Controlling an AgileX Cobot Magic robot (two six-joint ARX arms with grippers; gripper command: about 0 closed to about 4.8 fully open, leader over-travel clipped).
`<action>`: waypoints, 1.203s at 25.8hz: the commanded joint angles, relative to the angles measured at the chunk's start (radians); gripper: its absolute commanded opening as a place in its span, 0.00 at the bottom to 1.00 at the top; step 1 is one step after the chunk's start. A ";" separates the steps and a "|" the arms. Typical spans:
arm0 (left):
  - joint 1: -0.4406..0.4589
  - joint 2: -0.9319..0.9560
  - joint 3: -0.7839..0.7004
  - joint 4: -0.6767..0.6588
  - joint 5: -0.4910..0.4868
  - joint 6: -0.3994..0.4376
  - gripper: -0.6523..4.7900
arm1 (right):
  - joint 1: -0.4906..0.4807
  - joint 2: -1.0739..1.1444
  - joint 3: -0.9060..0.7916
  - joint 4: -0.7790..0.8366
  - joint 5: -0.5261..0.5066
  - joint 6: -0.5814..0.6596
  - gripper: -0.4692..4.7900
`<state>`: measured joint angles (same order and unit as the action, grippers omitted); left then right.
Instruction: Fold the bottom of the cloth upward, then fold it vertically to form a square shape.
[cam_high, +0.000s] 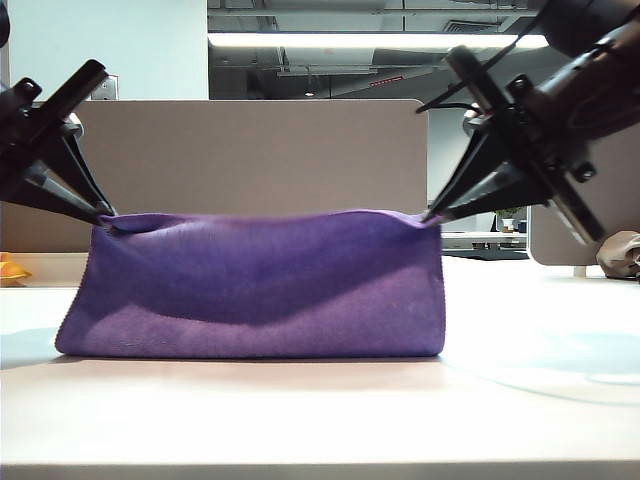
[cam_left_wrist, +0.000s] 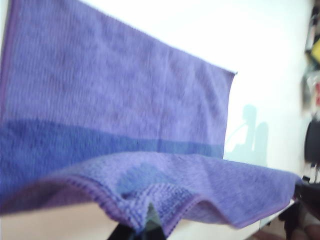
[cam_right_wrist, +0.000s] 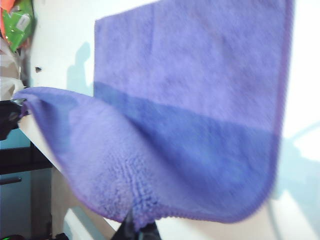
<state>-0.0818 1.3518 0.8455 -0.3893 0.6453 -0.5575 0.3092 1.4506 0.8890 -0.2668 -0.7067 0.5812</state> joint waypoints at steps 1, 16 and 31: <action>0.007 0.062 0.001 0.076 -0.005 -0.060 0.14 | 0.002 0.073 0.090 0.017 -0.023 0.002 0.08; 0.032 0.186 0.089 0.253 -0.058 -0.105 0.41 | -0.003 0.319 0.287 0.028 -0.025 -0.002 0.42; 0.032 0.187 0.089 0.270 -0.047 -0.063 0.46 | -0.090 0.319 0.289 0.097 -0.042 0.021 0.60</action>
<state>-0.0528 1.5394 0.9325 -0.1303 0.6090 -0.6376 0.2234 1.7748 1.1751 -0.1417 -0.7139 0.5961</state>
